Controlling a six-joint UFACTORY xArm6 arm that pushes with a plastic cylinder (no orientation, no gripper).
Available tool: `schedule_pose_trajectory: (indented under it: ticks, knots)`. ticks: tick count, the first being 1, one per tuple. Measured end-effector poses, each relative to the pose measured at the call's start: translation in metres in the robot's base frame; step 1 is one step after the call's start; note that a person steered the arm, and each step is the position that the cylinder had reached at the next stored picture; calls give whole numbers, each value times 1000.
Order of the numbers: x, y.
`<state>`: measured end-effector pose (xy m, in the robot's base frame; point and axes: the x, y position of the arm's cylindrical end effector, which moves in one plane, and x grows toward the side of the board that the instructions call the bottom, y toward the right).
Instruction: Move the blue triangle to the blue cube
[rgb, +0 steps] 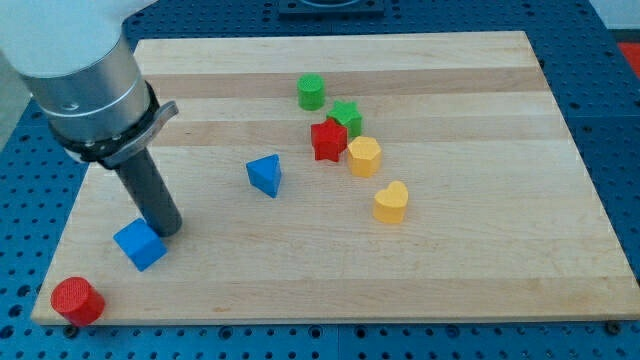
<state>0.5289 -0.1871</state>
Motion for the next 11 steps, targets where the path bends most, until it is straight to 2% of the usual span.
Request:
schedule_pose_trajectory:
  ticks: [2,4,5,6,7,10,11]
  knots:
    - [18,-12]
    - [17,-11]
    - [-55,6]
    - [-97,60]
    - [-83,93]
    - [-43,95]
    - [-83,112]
